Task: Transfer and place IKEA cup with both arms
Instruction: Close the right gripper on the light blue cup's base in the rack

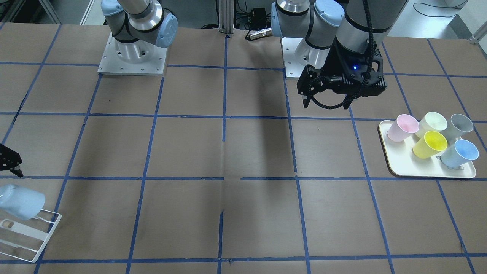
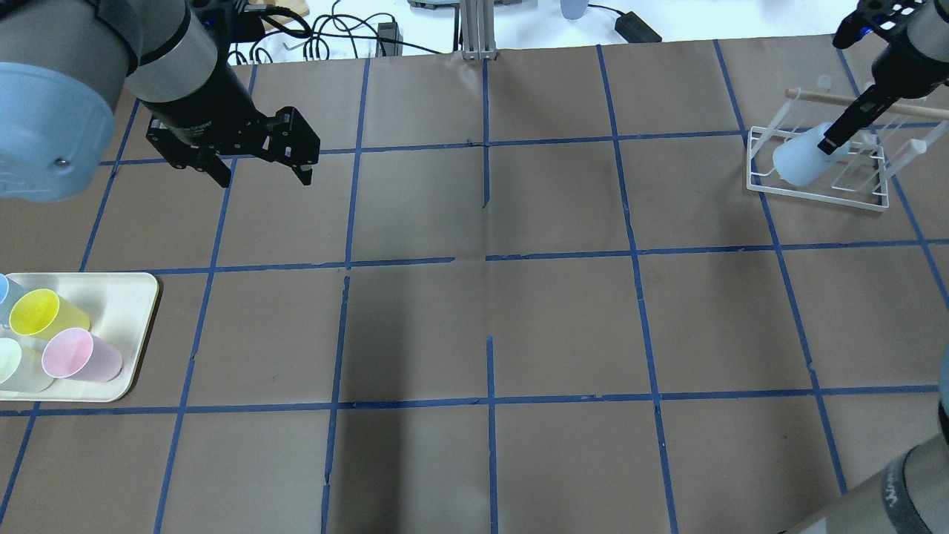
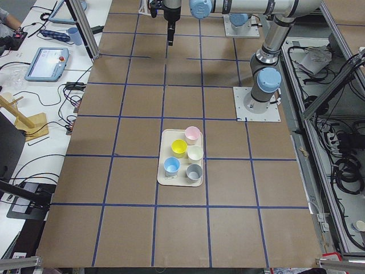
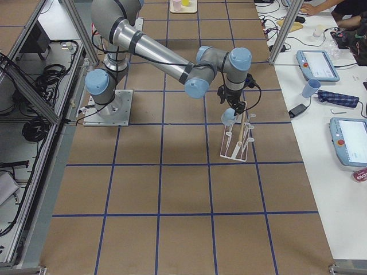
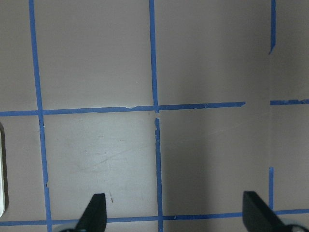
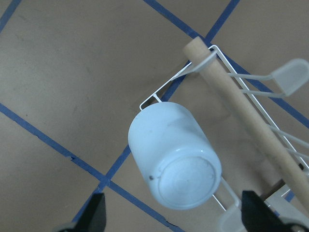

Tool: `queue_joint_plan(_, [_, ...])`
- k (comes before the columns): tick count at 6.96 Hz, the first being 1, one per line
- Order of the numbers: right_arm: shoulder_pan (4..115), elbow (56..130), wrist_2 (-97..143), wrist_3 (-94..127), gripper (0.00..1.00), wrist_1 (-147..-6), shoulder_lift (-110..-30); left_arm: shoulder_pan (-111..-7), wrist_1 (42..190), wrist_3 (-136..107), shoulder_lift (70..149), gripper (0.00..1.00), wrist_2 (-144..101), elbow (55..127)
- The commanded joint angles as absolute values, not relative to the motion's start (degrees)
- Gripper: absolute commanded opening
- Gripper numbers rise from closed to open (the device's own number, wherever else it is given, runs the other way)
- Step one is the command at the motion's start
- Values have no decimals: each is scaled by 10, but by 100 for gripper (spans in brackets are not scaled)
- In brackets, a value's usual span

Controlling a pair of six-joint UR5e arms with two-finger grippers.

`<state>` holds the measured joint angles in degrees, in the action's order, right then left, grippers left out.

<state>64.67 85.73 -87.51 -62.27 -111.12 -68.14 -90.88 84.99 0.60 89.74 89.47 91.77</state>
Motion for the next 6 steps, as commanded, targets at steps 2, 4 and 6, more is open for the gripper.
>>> queue_joint_plan(2, [649, 859, -875, -628, 100, -1128, -665, -909, 850, 6, 897, 100, 894, 918])
queue_joint_plan(4, [651, 861, -868, -628, 100, -1128, -665, -909, 850, 6, 897, 100, 894, 918])
queue_joint_plan(6, [651, 858, -857, -641, 100, -1130, -657, -909, 850, 6, 897, 100, 894, 918])
